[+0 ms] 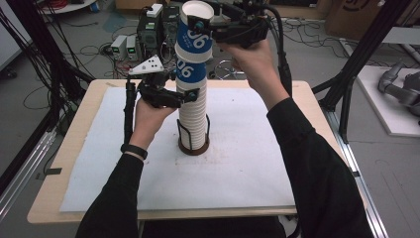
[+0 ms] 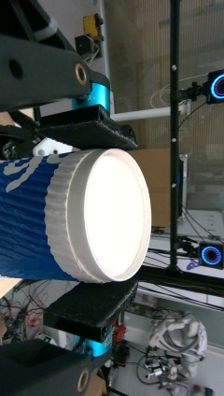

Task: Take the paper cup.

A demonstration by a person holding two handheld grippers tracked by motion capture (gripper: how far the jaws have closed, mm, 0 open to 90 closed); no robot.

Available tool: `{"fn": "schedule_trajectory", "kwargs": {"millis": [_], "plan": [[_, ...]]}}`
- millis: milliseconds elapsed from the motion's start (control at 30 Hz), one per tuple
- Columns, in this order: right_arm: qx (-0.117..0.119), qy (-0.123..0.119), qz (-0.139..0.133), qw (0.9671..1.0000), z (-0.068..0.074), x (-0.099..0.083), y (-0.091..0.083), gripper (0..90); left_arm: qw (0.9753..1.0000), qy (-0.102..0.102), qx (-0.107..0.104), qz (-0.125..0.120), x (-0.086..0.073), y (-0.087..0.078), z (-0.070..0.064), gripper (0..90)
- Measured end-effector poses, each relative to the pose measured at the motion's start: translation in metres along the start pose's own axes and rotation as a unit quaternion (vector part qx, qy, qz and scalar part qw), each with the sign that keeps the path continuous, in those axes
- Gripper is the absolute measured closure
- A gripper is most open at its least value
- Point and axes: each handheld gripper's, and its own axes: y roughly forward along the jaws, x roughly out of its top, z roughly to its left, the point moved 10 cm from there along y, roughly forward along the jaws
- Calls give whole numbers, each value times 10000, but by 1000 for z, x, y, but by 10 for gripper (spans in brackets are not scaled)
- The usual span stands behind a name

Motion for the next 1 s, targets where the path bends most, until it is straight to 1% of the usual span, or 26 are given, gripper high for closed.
{"fn": "schedule_trajectory", "kwargs": {"millis": [100, 233, 300, 433, 467, 500, 533, 633, 700, 800, 833, 900, 1000], "plan": [[36, -40, -100, 9999, 3, 6, -5, 302, 10000, 15, 5, 10, 0, 0, 0, 119], [28, -89, -116, 9999, 4, 10, -14, 302, 10000, 44, 29, 37, -1, 1, 0, 118], [40, -86, -117, 9999, 4, 10, -16, 302, 10000, 48, 38, 39, -1, 1, 0, 118], [36, -88, -110, 9999, 3, 9, -27, 302, 10000, 62, 47, 57, -1, 1, 0, 118], [36, -88, -110, 9999, 3, 9, -27, 302, 10000, 63, 38, 57, -1, 1, 1, 118], [28, -85, -74, 9999, 2, 6, -31, 302, 9999, 68, 41, 68, -2, 1, 1, 117], [28, -85, -74, 9999, 2, 6, -31, 302, 9999, 68, 41, 68, -2, 1, 1, 117], [10, -82, -43, 10000, 1, 1, -38, 302, 9998, 161, 105, 82, -1, 1, 0, 112], [8, -50, -36, 10000, 1, -1, -41, 302, 9997, 145, 195, 71, 0, 0, 2, 75], [-18, -49, 17, 10000, -1, -7, -48, 302, 9996, 117, 252, 52, 0, -1, 2, 50], [-40, -46, 20, 10000, -3, -11, -52, 302, 9994, 109, 307, 74, 1, -3, 3, 17], [-40, -38, 36, 10000, -3, -13, -54, 302, 9994, 111, 326, 65, 1, -4, 3, 17], [-61, -28, 77, 9999, -5, -21, -60, 302, 9993, 124, 359, 72, 0, -6, 3, 17]]}}
